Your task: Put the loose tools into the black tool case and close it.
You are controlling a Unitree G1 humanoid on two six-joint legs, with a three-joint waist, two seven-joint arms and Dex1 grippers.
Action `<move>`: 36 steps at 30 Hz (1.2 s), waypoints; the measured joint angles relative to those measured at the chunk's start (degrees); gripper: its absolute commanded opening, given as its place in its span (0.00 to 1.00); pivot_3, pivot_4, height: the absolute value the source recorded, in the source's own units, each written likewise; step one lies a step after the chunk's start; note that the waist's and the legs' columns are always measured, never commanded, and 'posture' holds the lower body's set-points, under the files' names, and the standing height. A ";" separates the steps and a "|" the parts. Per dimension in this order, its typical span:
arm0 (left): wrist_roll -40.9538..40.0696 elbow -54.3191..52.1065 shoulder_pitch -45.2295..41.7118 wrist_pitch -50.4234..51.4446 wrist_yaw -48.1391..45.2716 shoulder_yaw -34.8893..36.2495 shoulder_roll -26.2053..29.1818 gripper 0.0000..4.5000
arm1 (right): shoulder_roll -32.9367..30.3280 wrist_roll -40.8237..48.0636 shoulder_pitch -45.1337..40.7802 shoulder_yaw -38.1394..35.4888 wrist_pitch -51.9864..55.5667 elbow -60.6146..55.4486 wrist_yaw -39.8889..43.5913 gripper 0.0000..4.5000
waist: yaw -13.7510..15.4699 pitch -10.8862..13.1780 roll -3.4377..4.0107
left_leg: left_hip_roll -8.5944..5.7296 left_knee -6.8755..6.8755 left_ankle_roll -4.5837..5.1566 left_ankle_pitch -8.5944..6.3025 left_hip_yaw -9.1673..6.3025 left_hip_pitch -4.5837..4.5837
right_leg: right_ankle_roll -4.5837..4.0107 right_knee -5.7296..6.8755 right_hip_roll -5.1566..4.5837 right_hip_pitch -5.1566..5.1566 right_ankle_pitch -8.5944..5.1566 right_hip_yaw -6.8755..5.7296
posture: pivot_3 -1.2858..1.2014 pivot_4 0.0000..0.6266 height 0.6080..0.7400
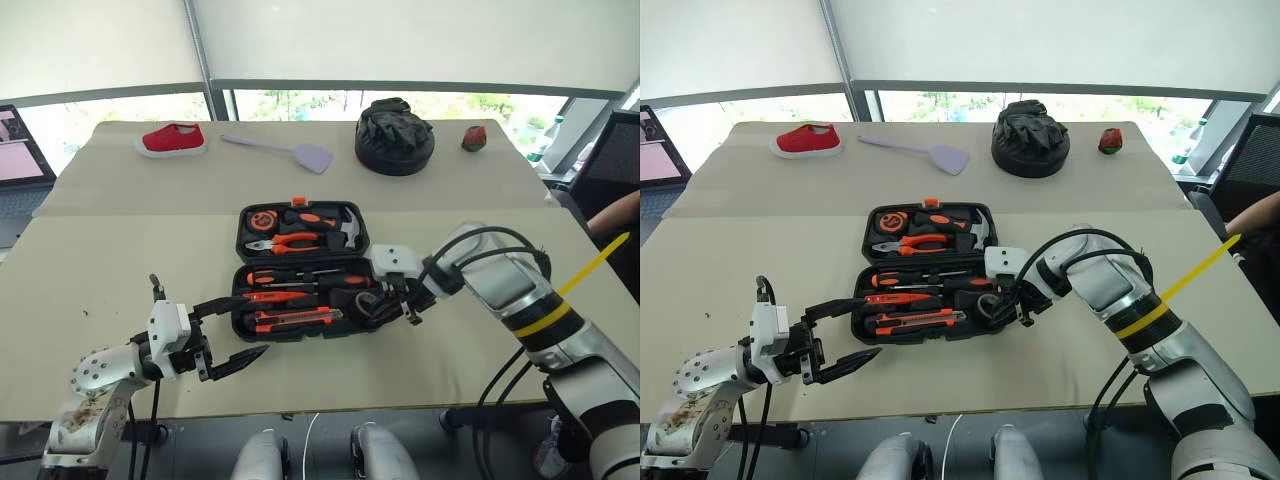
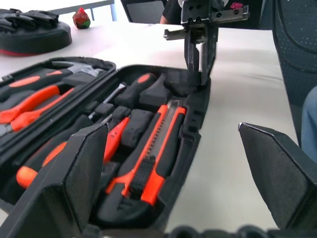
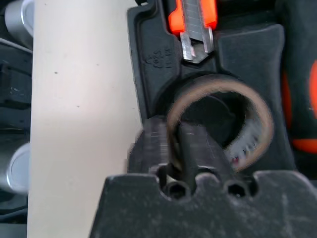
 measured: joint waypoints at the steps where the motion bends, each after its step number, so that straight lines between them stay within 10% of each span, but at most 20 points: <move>1: 0.00 -0.15 0.00 0.07 0.21 -0.09 0.00 1.00 | 0.00 0.03 -0.04 0.04 0.00 0.01 0.09 0.51 | -0.01 0.00 0.00 | 0.00 0.00 0.01 -0.01 0.00 -0.03 | 0.00 -0.01 0.01 -0.03 0.00 0.00 | 0.52 0.24 1.00; 7: -0.02 -1.79 -0.04 1.60 2.44 -0.14 0.01 1.00 | -0.24 4.40 -0.82 0.59 -0.44 0.17 2.44 0.96 | -0.11 0.01 0.00 | 0.01 0.01 0.03 -0.02 -0.01 -0.17 | 0.00 -0.07 0.01 -0.11 0.00 -0.01 | 0.52 0.24 1.00; 16: -3.02 -3.07 -2.28 7.29 10.47 4.45 -0.73 1.00 | -8.95 18.25 1.31 -6.07 -1.66 -2.20 2.38 0.96 | -0.07 0.05 -0.06 | 0.04 0.03 0.03 -0.02 -0.16 -0.02 | 0.00 -0.02 0.02 0.01 0.01 0.00 | 0.52 0.24 1.00; 21: 0.39 4.51 -9.86 11.22 21.25 8.22 -0.11 0.76 | -3.56 18.14 6.94 -16.87 -11.89 5.40 -6.16 0.65 | -0.39 0.06 -0.09 | 0.00 0.04 0.01 0.00 -0.07 0.18 | -0.02 0.03 0.07 0.16 0.03 0.02 | 0.52 0.24 1.00; 29: 8.49 20.56 -20.62 17.41 32.12 5.54 -0.25 0.10 | 4.90 4.13 7.33 -20.05 -35.25 25.08 -25.59 0.04 | -0.60 0.07 -0.09 | -0.03 -0.03 -0.16 0.10 0.09 -0.08 | 0.03 -0.07 0.04 -0.03 0.05 0.04 | 0.52 0.24 1.00; 36: 13.98 26.48 -25.50 19.05 26.95 -4.47 -0.46 0.01 | 10.81 -0.74 6.94 -18.44 -41.06 31.29 -27.78 0.00 | -0.60 0.07 -0.08 | -0.02 -0.03 -0.23 0.14 0.10 -0.16 | 0.02 -0.04 0.05 -0.08 0.05 0.02 | 0.52 0.24 1.00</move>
